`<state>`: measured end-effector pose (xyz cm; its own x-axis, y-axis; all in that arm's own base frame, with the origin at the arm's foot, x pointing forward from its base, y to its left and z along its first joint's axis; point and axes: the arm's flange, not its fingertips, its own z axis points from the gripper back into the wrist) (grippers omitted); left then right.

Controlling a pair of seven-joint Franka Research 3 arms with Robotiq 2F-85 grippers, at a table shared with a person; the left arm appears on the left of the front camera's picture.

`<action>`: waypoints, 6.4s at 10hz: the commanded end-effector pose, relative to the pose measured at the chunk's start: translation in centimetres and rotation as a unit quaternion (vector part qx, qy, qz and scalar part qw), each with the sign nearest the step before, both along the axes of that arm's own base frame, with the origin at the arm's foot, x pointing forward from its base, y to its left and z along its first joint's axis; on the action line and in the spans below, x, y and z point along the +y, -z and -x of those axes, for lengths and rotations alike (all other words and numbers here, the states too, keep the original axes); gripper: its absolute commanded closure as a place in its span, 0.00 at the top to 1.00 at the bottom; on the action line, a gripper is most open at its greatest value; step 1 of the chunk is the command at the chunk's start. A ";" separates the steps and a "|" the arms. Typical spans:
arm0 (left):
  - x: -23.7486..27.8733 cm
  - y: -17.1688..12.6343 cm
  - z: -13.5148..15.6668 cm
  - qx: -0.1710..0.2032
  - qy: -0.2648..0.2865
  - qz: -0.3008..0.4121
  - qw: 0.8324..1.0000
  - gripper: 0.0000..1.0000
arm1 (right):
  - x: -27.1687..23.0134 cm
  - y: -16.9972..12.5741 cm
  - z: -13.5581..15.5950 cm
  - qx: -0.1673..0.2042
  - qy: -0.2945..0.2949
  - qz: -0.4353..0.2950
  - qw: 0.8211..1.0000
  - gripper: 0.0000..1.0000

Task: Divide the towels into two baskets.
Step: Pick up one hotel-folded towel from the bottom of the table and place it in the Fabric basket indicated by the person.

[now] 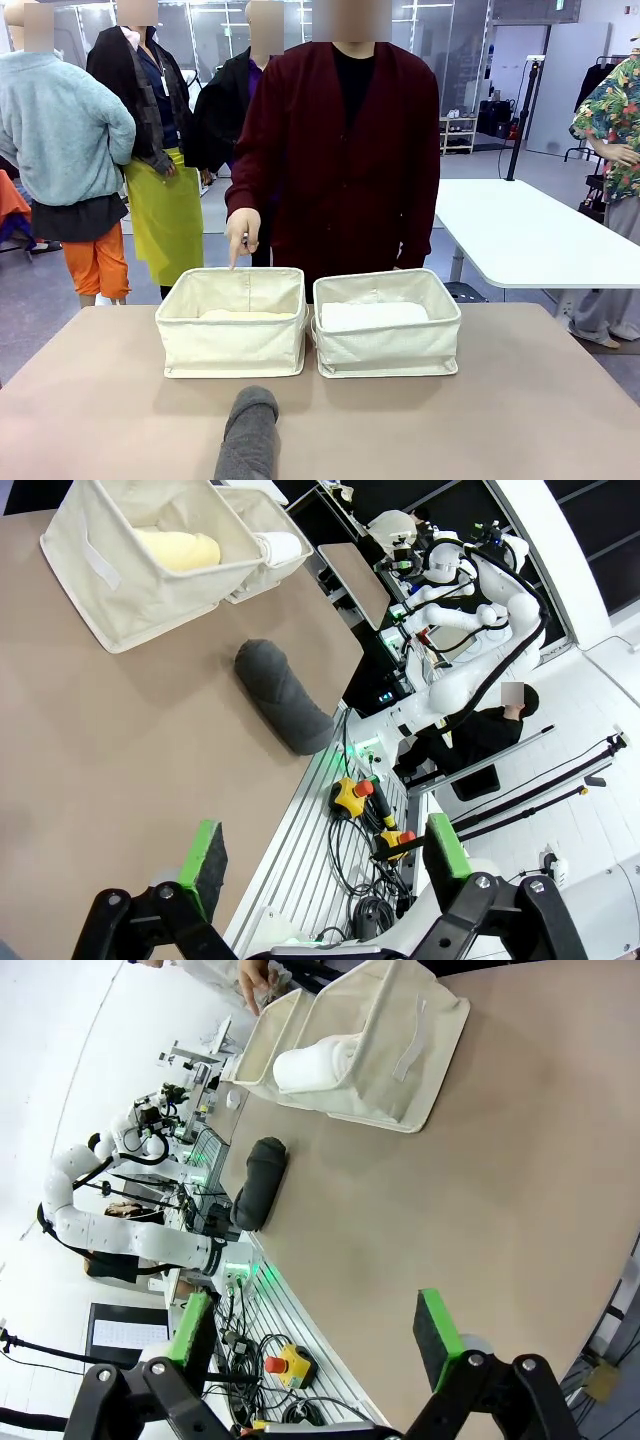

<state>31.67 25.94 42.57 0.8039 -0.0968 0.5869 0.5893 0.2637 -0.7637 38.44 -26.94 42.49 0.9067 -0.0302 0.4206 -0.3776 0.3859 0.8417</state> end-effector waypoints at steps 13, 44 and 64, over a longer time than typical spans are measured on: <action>-30.0 -1.3 -0.8 0.162 -0.039 -0.271 0.948 1.00 | 0.1 -0.1 0.3 0.004 0.000 0.009 1.000 1.00; -46.4 7.1 6.6 0.095 -0.041 -0.424 0.899 0.21 | 0.1 -0.1 0.3 0.004 0.000 0.009 1.000 1.00; -45.2 -10.9 -4.8 -0.372 0.341 -0.581 0.639 0.40 | 0.1 -0.1 0.3 0.004 0.000 0.009 1.000 1.00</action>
